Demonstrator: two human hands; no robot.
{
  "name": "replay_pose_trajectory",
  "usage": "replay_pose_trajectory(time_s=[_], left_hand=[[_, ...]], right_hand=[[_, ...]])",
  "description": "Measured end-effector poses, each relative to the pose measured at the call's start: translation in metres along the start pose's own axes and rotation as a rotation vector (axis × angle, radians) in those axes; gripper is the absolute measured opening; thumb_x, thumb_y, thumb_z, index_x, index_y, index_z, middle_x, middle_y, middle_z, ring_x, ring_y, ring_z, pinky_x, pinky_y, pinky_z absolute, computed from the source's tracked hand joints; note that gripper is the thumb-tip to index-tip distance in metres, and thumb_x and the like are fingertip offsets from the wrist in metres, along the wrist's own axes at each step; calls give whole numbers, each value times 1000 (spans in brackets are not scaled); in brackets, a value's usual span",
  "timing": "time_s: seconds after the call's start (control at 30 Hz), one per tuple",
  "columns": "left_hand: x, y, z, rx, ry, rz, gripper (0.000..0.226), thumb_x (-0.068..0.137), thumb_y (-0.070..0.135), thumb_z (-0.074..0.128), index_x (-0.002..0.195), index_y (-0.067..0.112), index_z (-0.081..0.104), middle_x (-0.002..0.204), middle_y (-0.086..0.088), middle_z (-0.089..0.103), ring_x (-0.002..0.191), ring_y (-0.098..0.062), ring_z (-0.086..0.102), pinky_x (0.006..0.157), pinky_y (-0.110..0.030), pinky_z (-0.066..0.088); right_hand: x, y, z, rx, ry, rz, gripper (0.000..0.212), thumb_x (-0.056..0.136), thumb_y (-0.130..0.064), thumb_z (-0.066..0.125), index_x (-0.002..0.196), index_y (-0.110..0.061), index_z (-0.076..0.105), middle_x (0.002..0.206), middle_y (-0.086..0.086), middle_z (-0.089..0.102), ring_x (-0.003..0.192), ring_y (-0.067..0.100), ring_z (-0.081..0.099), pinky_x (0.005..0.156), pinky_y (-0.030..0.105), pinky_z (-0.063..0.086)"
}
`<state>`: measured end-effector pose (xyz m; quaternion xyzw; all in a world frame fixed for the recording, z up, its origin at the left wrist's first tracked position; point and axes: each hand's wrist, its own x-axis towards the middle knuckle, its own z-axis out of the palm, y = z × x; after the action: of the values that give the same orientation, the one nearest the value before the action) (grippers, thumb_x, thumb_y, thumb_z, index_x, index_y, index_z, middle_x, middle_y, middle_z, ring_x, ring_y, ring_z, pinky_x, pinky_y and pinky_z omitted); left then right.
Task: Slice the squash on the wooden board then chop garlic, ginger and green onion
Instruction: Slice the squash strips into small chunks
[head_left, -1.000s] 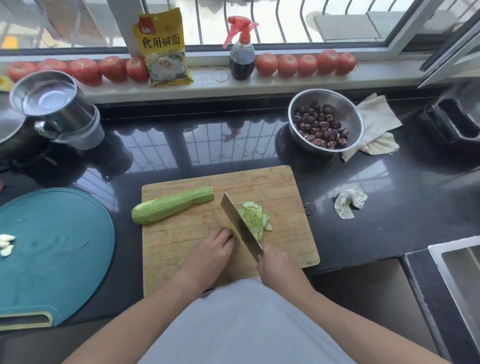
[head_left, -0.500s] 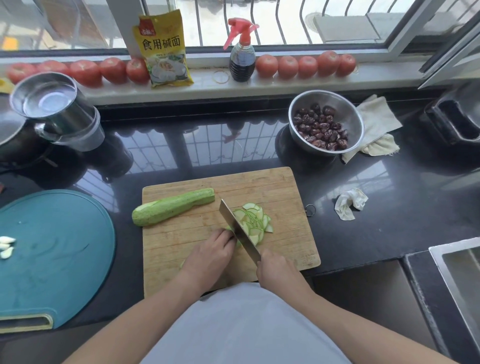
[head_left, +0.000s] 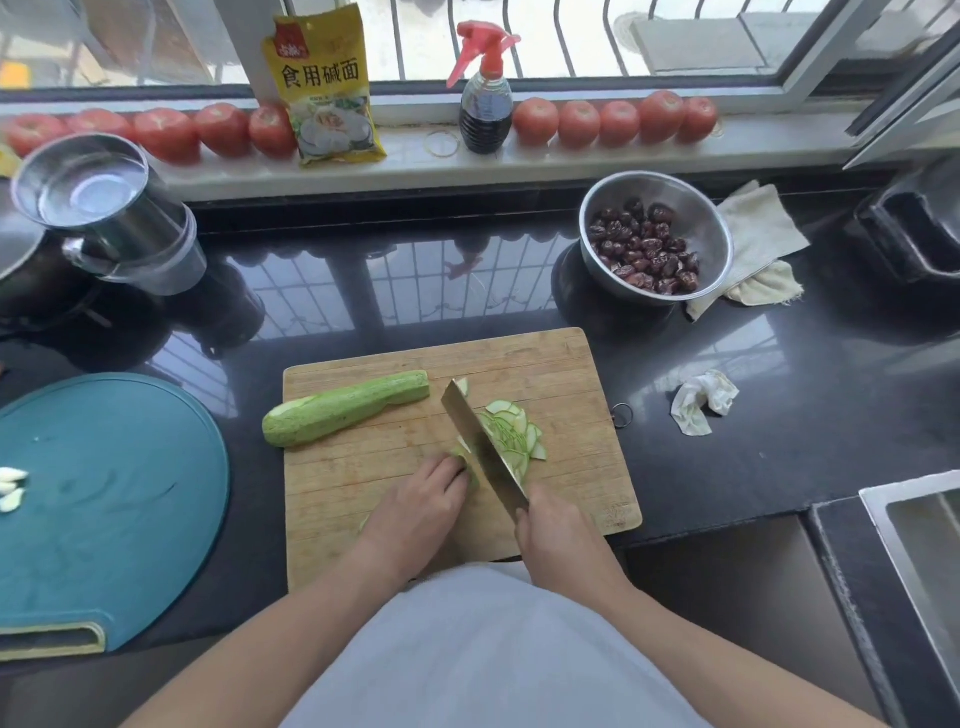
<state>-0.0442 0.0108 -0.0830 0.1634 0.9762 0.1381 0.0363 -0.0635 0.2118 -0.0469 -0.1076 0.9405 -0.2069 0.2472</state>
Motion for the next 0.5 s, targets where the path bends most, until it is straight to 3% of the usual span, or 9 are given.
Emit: replay_pose_trajectory(time_s=[0.13, 0.37, 0.5], left_hand=[[2, 1, -2, 11, -20, -5, 38, 70, -3, 73, 106, 9, 70, 107, -5, 65, 106, -23, 62, 50, -27, 55], [2, 2, -6, 16, -42, -10, 35, 74, -4, 71, 107, 8, 71, 109, -7, 66, 107, -24, 64, 52, -30, 58], [2, 1, -6, -10, -44, -12, 29, 75, -3, 70, 101, 11, 69, 107, -5, 65, 101, -23, 63, 53, -30, 57]], right_hand=[[-1, -3, 0, -54, -36, -22, 13, 97, -26, 40, 84, -22, 39, 75, 0, 49, 65, 24, 44, 56, 38, 30], [0, -6, 3, -87, -68, 24, 16, 95, -19, 40, 81, -23, 35, 66, -9, 34, 62, 22, 37, 53, 37, 23], [13, -15, 13, -134, -80, 15, 12, 93, -9, 38, 86, -18, 35, 82, 6, 54, 77, 33, 54, 60, 37, 31]])
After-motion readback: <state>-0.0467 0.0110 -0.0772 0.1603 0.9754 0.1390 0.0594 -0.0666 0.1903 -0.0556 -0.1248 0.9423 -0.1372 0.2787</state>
